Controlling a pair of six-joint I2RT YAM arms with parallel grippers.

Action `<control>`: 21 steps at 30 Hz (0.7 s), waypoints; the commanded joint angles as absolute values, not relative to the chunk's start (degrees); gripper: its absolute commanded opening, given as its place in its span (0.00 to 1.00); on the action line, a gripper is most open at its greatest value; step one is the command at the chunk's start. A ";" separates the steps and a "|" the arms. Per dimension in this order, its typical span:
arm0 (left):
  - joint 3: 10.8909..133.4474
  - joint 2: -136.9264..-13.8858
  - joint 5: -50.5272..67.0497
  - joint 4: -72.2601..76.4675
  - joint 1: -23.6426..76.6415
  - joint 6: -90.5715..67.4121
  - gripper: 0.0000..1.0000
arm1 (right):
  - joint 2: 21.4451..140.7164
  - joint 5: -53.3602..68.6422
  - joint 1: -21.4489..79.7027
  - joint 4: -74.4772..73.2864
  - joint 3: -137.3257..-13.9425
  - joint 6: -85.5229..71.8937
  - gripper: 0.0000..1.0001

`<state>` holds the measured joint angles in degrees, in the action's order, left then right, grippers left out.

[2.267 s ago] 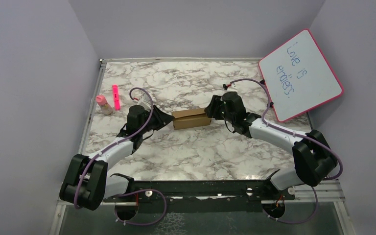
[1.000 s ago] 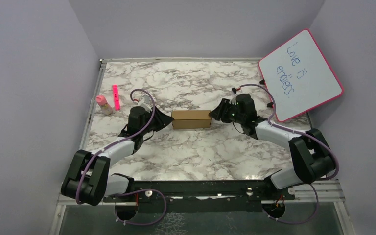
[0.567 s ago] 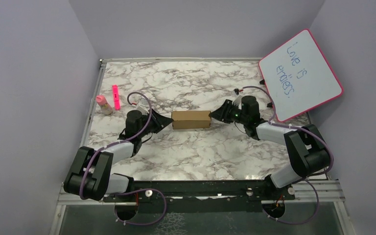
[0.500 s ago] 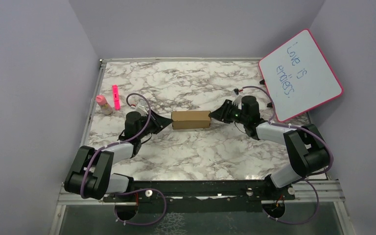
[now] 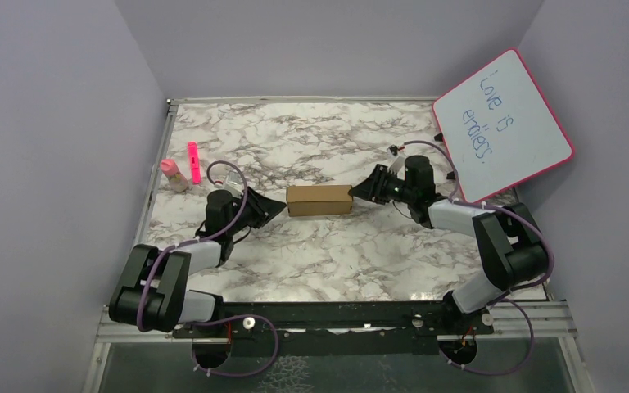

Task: Fold the paper box

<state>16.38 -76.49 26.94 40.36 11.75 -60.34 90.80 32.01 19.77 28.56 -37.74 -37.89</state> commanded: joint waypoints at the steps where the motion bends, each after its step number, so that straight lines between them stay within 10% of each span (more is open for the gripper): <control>1: 17.10 -72.14 26.71 35.07 11.02 -58.48 0.33 | 90.26 33.49 19.78 22.28 -39.98 -36.70 0.34; 21: 27.91 -79.60 28.07 30.32 10.92 -52.74 0.48 | 90.84 35.31 19.82 23.17 -42.13 -37.59 0.52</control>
<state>25.85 -76.44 26.41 30.48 10.87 -55.00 90.74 33.36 19.77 23.00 -40.64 -37.52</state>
